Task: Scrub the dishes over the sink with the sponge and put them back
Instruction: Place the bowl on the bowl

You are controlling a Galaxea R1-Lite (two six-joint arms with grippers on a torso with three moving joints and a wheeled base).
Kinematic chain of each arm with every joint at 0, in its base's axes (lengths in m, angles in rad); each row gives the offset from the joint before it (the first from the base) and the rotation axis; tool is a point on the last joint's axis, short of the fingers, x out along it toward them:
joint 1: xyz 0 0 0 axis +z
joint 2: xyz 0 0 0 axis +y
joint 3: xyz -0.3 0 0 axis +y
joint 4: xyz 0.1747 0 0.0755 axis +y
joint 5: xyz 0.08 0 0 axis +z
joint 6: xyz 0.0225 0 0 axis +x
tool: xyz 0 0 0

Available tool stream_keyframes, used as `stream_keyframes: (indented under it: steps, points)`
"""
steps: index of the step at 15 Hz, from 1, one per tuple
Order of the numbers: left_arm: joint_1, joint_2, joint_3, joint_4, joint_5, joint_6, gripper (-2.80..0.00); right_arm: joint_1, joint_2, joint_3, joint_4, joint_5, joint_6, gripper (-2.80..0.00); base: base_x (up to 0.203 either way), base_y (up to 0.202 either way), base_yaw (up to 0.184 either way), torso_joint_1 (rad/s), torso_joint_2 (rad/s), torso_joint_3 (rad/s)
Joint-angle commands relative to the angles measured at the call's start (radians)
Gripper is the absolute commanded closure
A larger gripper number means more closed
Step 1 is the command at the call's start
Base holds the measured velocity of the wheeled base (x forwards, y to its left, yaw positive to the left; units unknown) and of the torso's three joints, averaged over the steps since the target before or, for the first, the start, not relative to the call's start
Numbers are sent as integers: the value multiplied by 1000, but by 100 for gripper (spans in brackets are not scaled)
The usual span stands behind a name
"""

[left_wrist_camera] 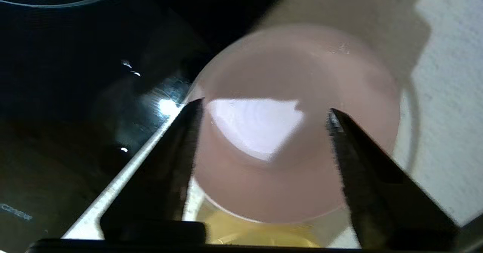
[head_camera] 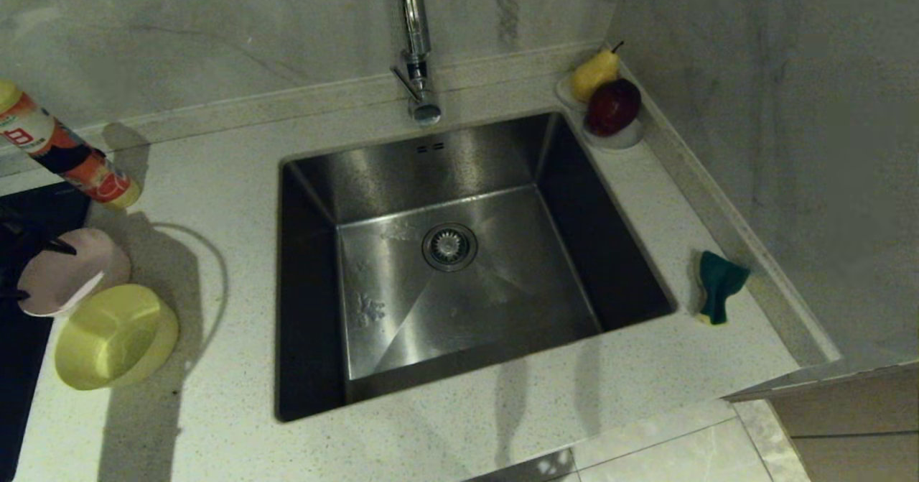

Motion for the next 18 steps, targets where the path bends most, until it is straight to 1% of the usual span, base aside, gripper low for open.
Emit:
stream_keyframes:
  steps: [1, 5, 7, 8, 9, 13, 16, 18]
  points:
    - [9, 27, 3, 4, -3, -2, -280, 0, -2, 0, 0, 0, -1, 0, 0, 0, 0, 0, 0, 0]
    - [9, 44, -7, 0, -10, -4, -280, 0, -2, 0, 0, 0, -1, 0, 0, 0, 0, 0, 0, 0]
    - [9, 39, -24, 1, -10, -18, -280, 0, -3, 0, 0, 0, -1, 0, 0, 0, 0, 0, 0, 0]
    - [9, 32, -53, 5, -10, -33, -280, 0, -3, 0, 0, 0, -1, 0, 0, 0, 0, 0, 0, 0]
    - [9, 17, -72, 10, -10, -50, -280, 0, -2, 0, 0, 0, -1, 0, 0, 0, 0, 0, 0, 0]
    - [7, -64, -109, 15, -9, -79, -280, 0, -2, 0, 0, 0, -1, 0, 0, 0, 0, 0, 0, 0]
    - [8, -65, -103, 44, -2, -67, -280, 0, -3, 0, 0, 0, -1, 0, 0, 0, 0, 0, 0, 0]
    - [13, -48, -53, 44, 0, -63, -280, 0, -3, 0, 0, 0, -1, 0, 0, 0, 0, 0, 0, 0]
